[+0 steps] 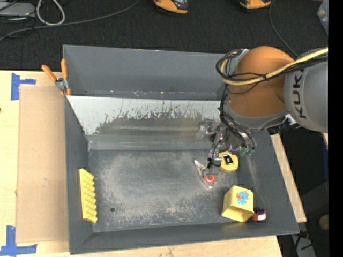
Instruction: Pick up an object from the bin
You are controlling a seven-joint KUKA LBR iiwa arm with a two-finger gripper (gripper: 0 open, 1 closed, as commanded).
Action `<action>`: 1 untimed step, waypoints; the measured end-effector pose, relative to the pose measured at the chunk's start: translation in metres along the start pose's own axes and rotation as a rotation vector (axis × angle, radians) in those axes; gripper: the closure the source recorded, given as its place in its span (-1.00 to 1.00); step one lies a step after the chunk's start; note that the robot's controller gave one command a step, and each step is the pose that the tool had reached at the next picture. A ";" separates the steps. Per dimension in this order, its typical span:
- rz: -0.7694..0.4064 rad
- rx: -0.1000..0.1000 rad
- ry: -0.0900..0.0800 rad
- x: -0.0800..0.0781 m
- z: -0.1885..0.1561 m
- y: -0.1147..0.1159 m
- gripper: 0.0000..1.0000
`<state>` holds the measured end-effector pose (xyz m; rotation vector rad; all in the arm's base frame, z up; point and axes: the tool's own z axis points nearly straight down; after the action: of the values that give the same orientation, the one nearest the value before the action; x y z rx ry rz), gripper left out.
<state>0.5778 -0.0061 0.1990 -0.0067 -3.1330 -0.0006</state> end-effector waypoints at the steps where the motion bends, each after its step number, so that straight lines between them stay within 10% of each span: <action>1: 0.000 0.000 -0.008 -0.001 -0.005 0.000 -1.00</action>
Offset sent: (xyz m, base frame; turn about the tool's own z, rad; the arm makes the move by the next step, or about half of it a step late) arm 0.0028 -0.0521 -0.1290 0.1533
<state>0.5790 -0.0061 0.2038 -0.0066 -3.1407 -0.0006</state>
